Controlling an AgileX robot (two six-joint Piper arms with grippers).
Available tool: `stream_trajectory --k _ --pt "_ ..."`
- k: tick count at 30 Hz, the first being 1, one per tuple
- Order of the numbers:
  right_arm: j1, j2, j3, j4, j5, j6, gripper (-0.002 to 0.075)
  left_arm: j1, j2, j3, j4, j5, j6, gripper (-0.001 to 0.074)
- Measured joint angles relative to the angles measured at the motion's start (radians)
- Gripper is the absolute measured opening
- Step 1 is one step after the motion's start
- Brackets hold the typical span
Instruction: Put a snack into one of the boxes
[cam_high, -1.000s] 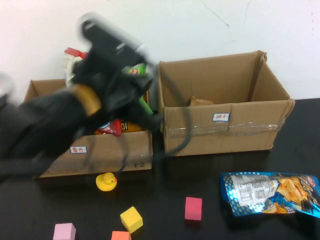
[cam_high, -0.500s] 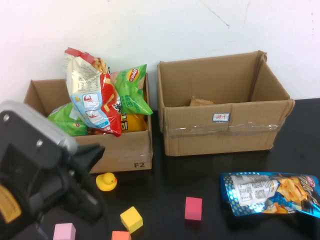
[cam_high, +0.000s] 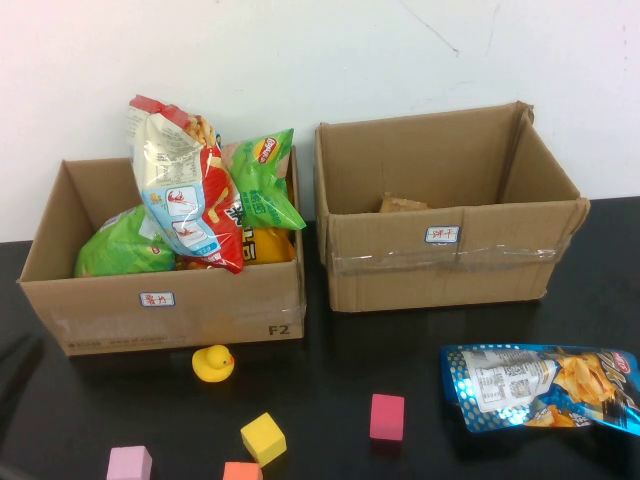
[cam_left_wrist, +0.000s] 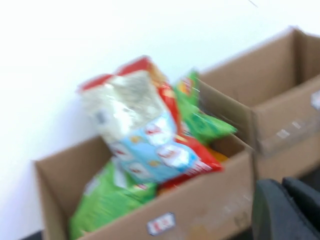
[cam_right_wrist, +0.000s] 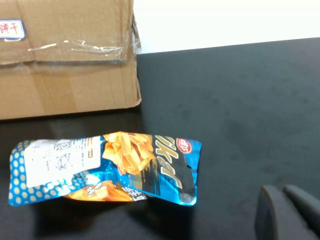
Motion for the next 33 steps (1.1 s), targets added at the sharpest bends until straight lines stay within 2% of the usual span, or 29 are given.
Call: stream_trajectory --k 4,7,13,16,19,25,33 --pt "0.0 0.0 0.0 0.0 0.0 0.0 -0.0001 0.119 -0.143 0.168 -0.037 -0.192 -0.013 -0.0001" --pt "0.0 0.0 0.0 0.0 0.0 0.0 -0.0001 0.215 -0.248 0.264 -0.05 -0.231 -0.067 -0.0001" --pt "0.0 0.0 0.0 0.0 0.0 0.0 -0.0001 0.399 -0.413 0.329 -0.054 -0.05 -0.161 -0.0001" --pt "0.0 0.0 0.0 0.0 0.0 0.0 -0.0001 0.456 -0.437 0.354 -0.054 0.001 -0.168 -0.0001" --pt "0.0 0.0 0.0 0.0 0.0 0.0 -0.0001 0.481 -0.437 0.381 -0.054 0.029 -0.168 -0.0001" --pt "0.0 0.0 0.0 0.0 0.0 0.0 -0.0001 0.479 -0.437 0.385 -0.056 0.112 -0.168 -0.0001" --pt "0.0 0.0 0.0 0.0 0.0 0.0 -0.0001 0.382 -0.437 0.381 -0.056 0.196 -0.168 -0.0001"
